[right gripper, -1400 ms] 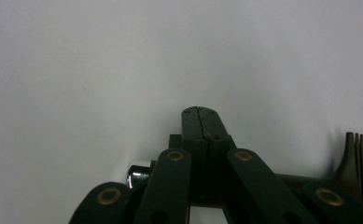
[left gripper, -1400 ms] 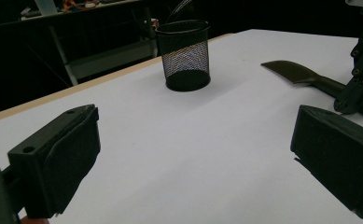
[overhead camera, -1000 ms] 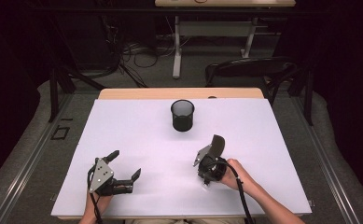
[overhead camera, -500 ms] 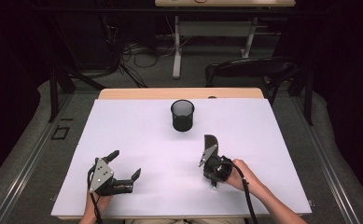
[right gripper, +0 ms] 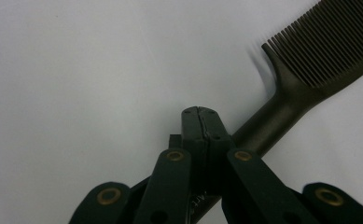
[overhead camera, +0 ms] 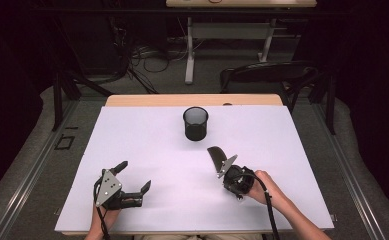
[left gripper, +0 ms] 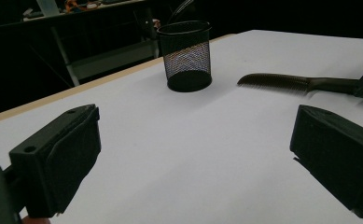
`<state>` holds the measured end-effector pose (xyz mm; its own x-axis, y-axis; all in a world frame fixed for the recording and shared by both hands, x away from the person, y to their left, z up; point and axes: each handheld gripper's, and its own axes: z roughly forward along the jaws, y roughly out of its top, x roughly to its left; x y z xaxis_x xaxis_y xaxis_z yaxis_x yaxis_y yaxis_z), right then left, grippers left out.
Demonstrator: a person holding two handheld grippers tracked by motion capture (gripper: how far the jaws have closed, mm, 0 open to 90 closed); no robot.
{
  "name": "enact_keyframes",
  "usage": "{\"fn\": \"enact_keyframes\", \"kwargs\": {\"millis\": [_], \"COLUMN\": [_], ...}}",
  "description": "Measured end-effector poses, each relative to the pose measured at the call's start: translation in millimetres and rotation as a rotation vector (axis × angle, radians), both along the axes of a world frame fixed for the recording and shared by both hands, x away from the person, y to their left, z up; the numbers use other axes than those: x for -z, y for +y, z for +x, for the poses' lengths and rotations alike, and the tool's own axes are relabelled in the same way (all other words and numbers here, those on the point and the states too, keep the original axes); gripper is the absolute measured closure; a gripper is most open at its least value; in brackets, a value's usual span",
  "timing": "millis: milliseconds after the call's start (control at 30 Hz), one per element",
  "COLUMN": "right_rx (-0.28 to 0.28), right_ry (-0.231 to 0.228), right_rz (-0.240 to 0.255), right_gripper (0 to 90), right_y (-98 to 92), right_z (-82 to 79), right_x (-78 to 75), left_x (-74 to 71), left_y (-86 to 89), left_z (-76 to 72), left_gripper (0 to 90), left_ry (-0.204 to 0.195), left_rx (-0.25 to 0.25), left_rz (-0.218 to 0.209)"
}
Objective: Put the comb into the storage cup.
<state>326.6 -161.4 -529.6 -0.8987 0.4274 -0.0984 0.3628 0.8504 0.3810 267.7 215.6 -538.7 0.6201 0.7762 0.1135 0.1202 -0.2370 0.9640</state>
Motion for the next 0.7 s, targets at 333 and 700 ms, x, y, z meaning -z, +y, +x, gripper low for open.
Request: {"fn": "enact_keyframes", "kwargs": {"millis": [333, 700], "right_rx": [0.008, 0.035], "right_ry": [0.003, -0.014], "right_rz": [-0.019, -0.045], "right_gripper": [90.0, 90.0], "right_y": [-3.5, -12.1], "right_z": [1.4, 5.9], "right_x": [0.1, -1.4], "left_x": [0.0, 0.0], "left_y": [0.5, 0.4], "left_z": [0.1, 0.2], "left_gripper": [1.9, 1.9], "left_ry": [-0.001, -0.002], "left_rx": [-0.001, -0.001], "left_rz": [0.000, 0.001]}}
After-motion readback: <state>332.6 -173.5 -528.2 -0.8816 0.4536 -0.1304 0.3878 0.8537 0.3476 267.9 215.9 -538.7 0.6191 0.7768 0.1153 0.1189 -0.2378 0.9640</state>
